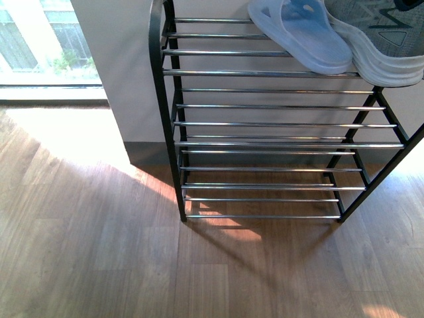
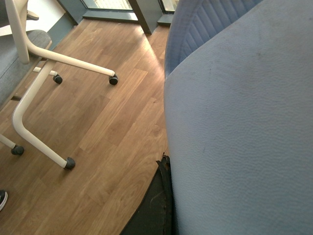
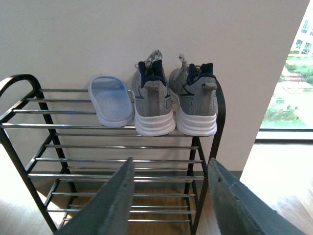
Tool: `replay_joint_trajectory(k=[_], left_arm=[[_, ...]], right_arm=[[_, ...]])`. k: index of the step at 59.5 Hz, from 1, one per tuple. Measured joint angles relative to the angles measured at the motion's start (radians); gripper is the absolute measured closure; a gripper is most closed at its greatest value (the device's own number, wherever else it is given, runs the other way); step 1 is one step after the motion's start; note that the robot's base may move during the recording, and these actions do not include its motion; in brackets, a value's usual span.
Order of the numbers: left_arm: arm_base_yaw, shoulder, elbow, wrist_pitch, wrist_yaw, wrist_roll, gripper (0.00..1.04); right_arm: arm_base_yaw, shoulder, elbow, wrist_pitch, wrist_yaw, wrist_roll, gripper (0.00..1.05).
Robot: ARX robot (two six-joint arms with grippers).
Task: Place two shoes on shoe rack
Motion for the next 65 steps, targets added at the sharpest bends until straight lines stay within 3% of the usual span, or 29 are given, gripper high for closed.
replay_joint_trajectory(k=[8, 12, 15, 22, 41, 60, 65], left_arm=[[0.0, 0.0, -0.001, 0.002, 0.005, 0.002, 1.03], [-0.022, 0.026, -0.028, 0.198, 0.109, 0.054, 1.03], [-0.064, 0.077, 0.014, 0.314, 0.179, 0.077, 1.03], [-0.112, 0.24, 0.226, 0.326, 0.26, 0.122, 1.03], [-0.122, 0.818, 0.888, 0.043, 0.357, 0.206, 1.03], [-0.123, 1.22, 1.371, -0.145, 0.399, 0.219, 1.03], [-0.126, 1.268, 1.435, -0.185, 0.41, 0.183, 0.94]], right_arm=[[0.0, 0.0, 0.0, 0.0, 0.001, 0.0, 0.16], [0.0, 0.0, 0.0, -0.002, 0.012, 0.004, 0.08], [0.0, -0.001, 0.0, -0.001, 0.012, 0.004, 0.09], [0.0, -0.002, 0.0, -0.001, 0.007, 0.005, 0.09], [0.0, -0.003, 0.0, -0.001, 0.007, 0.005, 0.09], [0.0, -0.003, 0.0, -0.001, 0.007, 0.005, 0.09], [0.0, -0.003, 0.0, -0.001, 0.007, 0.005, 0.09]])
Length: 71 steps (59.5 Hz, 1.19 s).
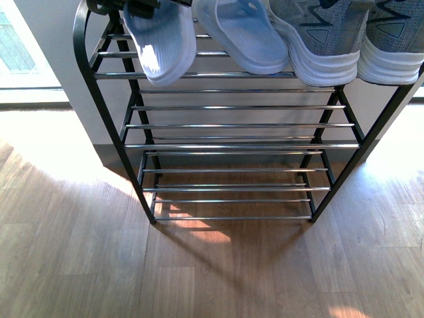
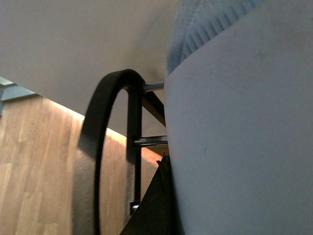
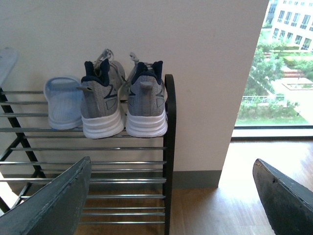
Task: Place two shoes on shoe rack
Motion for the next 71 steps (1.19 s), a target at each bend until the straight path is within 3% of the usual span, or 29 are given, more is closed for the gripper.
replay_joint_trajectory(k=[13, 29, 37, 44, 62, 71], left_arm=[[-0.02, -0.045, -0.029, 0.006, 0.04, -0.085, 0.61], [-0.058, -0.413, -0.334, 0.206, 0.041, -0.167, 0.18], [-0.037, -0.553, -0.581, 0.638, 0.053, -0.073, 0.37], [0.015, -0.636, -0.817, 0.856, 0.093, -0.041, 0.54], [0.117, -0.851, -1.201, 1.001, 0.193, -0.023, 1.03], [0.164, -0.948, -1.331, 1.026, 0.229, -0.02, 1.03]], right_arm=[[0.0, 0.0, 0.0, 0.0, 0.0, 0.0, 0.09], [0.0, 0.0, 0.0, 0.0, 0.0, 0.0, 0.09], [0.0, 0.0, 0.0, 0.0, 0.0, 0.0, 0.09], [0.0, 0.0, 0.0, 0.0, 0.0, 0.0, 0.09], [0.0, 0.0, 0.0, 0.0, 0.0, 0.0, 0.09], [0.0, 0.0, 0.0, 0.0, 0.0, 0.0, 0.09]])
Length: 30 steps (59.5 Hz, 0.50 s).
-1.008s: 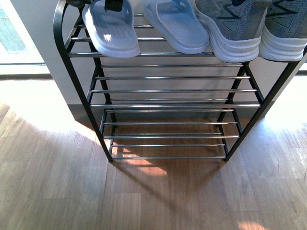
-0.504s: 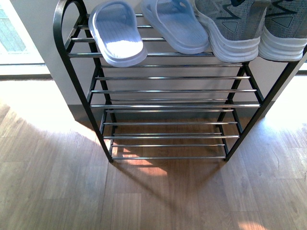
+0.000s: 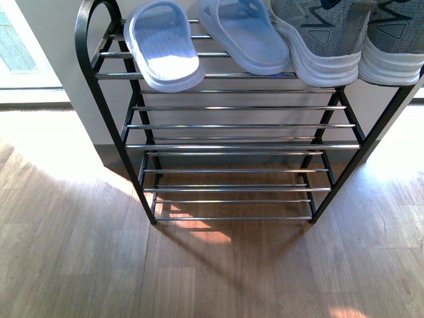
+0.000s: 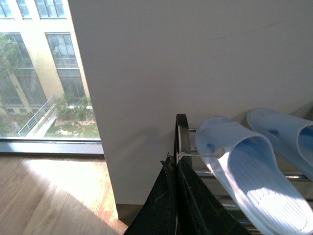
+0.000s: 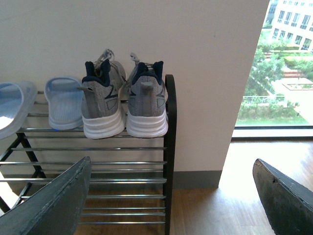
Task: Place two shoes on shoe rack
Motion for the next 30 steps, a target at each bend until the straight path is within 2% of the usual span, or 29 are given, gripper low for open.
replay_joint_trajectory(k=[16, 30], left_arm=[[0.058, -0.164, -0.166, 0.003, 0.06, 0.0, 1.03], [0.1, -0.327, -0.271, -0.059, 0.103, 0.001, 1.03]], right_arm=[[0.0, 0.0, 0.0, 0.0, 0.0, 0.0, 0.09], [0.0, 0.0, 0.0, 0.0, 0.0, 0.0, 0.09]])
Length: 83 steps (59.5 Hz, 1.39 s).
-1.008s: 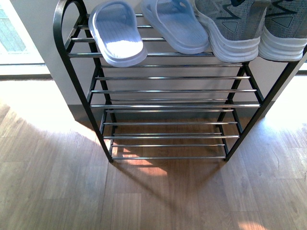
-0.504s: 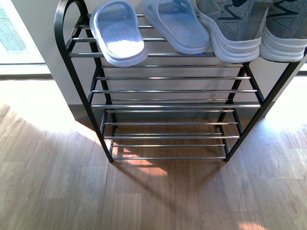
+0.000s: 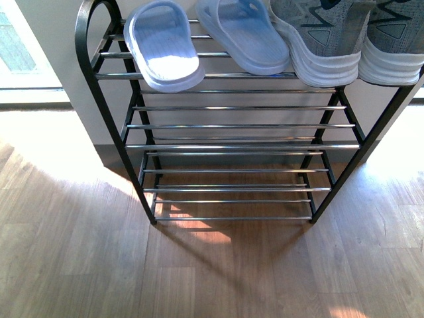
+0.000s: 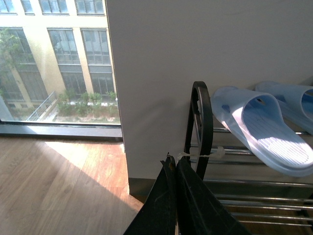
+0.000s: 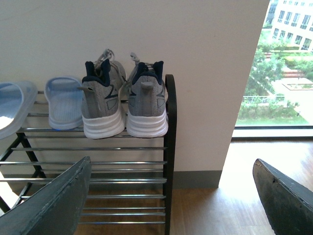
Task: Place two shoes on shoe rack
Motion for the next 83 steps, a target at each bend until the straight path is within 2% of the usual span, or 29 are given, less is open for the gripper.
replay_joint_trajectory(k=[5, 10, 17, 49, 83], left_arm=[[0.047, -0.055, -0.024, -0.031, 0.064, 0.001, 1.03], [0.079, -0.122, -0.05, -0.072, 0.069, 0.001, 1.03], [0.08, -0.147, -0.097, -0.039, 0.076, 0.002, 1.03], [0.08, -0.565, -0.126, -0.418, 0.077, 0.002, 1.03], [0.08, -0.778, -0.126, -0.626, 0.077, 0.002, 1.03]], right_arm=[[0.0, 0.0, 0.0, 0.0, 0.0, 0.0, 0.09], [0.0, 0.0, 0.0, 0.0, 0.0, 0.0, 0.09], [0.0, 0.0, 0.0, 0.0, 0.0, 0.0, 0.09], [0.0, 0.0, 0.0, 0.0, 0.0, 0.0, 0.09], [0.0, 0.0, 0.0, 0.0, 0.0, 0.0, 0.09]])
